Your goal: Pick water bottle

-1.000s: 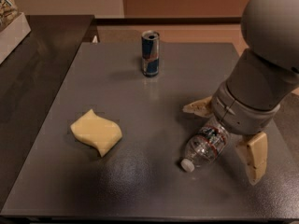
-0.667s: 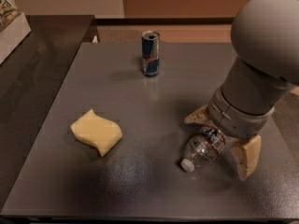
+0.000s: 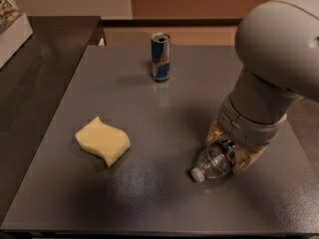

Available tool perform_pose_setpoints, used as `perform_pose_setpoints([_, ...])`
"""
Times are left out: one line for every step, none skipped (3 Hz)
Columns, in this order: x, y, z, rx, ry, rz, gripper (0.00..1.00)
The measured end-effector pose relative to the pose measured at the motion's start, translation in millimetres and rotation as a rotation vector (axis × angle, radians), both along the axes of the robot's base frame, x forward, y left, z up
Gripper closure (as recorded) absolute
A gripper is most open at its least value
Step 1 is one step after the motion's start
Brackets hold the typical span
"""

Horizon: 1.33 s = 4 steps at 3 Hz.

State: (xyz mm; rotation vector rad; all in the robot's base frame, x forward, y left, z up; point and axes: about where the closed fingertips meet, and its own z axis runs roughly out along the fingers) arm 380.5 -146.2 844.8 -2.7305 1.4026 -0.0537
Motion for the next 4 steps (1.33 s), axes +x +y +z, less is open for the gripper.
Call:
perform_pose_setpoints([2, 5, 13, 0.006, -0.033, -0.008, 0.86])
perform_pose_setpoints([4, 14, 41, 0.021, -0.069, -0.032, 1.0])
perform_pose_setpoints([15, 42, 116, 0.079, -0.144, -0.09, 1.0])
perform_pose_setpoints([15, 42, 116, 0.079, -0.145, -0.09, 1.0])
